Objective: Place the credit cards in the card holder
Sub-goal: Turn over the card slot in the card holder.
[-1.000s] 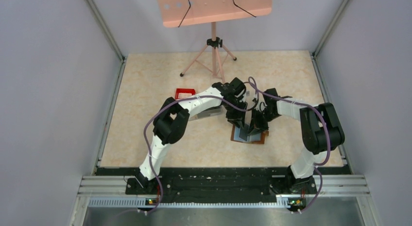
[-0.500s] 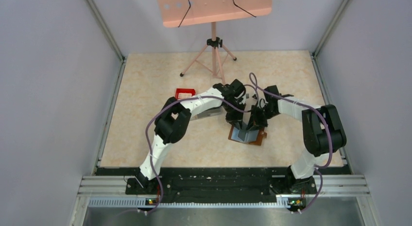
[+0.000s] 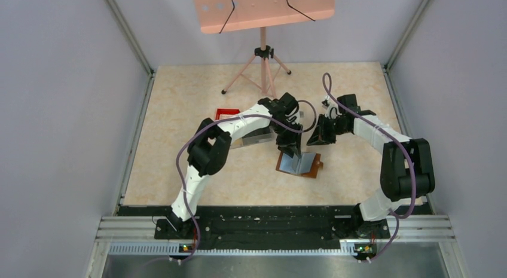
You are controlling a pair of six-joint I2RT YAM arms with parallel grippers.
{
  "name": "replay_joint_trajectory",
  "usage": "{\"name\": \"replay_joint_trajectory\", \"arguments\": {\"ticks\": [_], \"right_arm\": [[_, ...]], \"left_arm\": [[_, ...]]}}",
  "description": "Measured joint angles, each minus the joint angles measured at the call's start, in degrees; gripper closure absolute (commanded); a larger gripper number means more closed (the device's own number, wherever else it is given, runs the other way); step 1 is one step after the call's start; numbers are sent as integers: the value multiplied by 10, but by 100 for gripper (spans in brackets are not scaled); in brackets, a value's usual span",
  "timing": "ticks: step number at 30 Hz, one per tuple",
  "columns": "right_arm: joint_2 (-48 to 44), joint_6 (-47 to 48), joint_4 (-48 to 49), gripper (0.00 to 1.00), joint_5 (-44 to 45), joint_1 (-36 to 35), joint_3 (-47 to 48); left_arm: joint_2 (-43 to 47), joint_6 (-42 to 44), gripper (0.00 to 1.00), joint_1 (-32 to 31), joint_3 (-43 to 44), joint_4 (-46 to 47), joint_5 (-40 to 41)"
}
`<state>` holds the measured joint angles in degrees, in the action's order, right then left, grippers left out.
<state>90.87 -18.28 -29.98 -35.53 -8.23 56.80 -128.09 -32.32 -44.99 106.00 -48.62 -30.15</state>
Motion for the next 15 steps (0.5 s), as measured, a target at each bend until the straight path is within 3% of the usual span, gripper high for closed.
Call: {"name": "replay_joint_trajectory", "arguments": {"ticks": [10, 15], "right_arm": [[0, -10, -1, 100, 3, 12, 0], [0, -13, -2, 100, 11, 18, 0]], "left_arm": [[-76, 4, 56, -12, 73, 8, -117], [-99, 18, 55, -19, 82, 2, -134]]}}
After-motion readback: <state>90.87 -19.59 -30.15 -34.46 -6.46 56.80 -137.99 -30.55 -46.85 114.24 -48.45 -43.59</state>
